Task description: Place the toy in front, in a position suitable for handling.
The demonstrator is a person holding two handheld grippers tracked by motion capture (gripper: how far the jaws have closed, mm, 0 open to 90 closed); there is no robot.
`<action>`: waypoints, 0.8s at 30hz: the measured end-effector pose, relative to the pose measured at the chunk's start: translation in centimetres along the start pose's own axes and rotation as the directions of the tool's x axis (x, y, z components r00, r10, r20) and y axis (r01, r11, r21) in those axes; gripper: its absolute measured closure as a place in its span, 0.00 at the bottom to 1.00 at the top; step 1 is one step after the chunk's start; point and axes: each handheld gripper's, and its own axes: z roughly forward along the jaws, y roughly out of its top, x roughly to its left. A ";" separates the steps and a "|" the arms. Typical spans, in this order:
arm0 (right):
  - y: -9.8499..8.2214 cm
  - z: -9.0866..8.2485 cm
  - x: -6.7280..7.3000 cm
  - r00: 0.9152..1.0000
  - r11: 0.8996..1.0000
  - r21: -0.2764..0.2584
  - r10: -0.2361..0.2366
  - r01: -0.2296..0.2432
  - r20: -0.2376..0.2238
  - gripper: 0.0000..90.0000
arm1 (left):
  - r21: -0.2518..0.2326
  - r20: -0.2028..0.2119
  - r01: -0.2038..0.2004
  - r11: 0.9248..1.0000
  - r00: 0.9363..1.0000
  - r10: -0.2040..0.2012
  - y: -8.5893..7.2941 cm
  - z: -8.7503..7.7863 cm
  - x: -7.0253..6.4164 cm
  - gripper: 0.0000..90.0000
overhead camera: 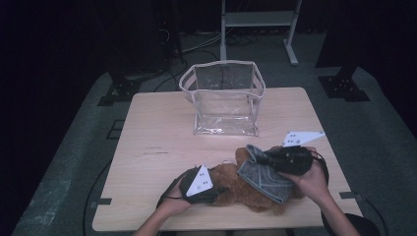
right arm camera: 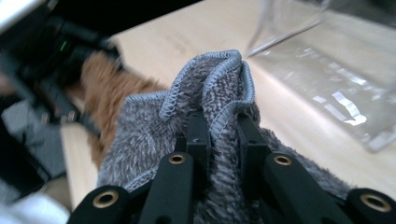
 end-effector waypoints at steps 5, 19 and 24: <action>0.9 0.5 -1.9 0.997 0.998 -0.006 0.068 -0.067 0.032 0.87 | -0.007 -0.075 -0.038 0.999 0.996 0.038 -0.3 0.0 -0.5 0.49; -3.5 0.2 3.6 0.988 0.992 -0.006 -0.123 0.122 -0.094 0.87 | 0.013 0.131 0.052 0.999 0.990 -0.053 -0.8 -1.8 -0.4 0.24; -2.5 0.3 3.3 0.992 0.992 0.005 -0.123 0.123 -0.035 0.86 | 0.009 0.084 0.038 0.999 0.996 -0.039 -0.9 -1.7 -0.5 0.42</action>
